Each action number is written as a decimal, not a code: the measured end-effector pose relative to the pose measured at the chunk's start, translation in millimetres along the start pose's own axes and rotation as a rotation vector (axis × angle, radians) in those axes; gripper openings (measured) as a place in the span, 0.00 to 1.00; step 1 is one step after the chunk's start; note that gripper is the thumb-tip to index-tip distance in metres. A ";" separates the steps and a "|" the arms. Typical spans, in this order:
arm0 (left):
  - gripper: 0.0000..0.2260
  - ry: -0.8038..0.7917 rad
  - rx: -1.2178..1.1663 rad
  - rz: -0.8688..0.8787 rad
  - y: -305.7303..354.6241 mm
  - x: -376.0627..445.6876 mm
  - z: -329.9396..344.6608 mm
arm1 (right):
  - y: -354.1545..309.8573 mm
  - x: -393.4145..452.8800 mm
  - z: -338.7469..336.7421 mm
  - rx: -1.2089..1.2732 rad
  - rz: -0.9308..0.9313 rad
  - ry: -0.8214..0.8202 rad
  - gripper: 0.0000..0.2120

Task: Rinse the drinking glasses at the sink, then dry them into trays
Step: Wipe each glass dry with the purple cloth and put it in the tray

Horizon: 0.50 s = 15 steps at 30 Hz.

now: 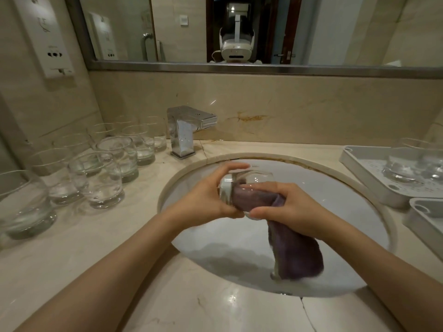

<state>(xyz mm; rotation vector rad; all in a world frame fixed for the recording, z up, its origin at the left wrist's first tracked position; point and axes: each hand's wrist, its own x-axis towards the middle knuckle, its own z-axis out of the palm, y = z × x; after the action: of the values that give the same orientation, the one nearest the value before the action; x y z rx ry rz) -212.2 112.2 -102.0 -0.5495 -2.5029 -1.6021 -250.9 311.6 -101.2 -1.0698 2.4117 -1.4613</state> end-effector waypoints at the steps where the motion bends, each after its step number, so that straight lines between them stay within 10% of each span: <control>1: 0.36 -0.031 -0.157 -0.089 2.9 -0.5 -0.8 | 3.5 0.1 -0.5 -0.189 -0.132 0.040 0.19; 6: 0.30 -0.115 -0.514 -0.208 5.4 0.5 -5.1 | 13.4 1.2 -5.6 -0.695 -0.405 0.107 0.24; 15: 0.31 0.006 0.255 0.204 -6.5 1.1 -6.6 | -5.9 1.5 3.4 0.231 0.092 0.016 0.17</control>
<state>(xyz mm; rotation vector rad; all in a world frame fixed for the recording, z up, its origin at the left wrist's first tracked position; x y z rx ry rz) -216.3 104.1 -104.4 -0.7344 -2.4998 -1.1902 -247.5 306.5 -97.7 -0.8877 2.2010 -1.6717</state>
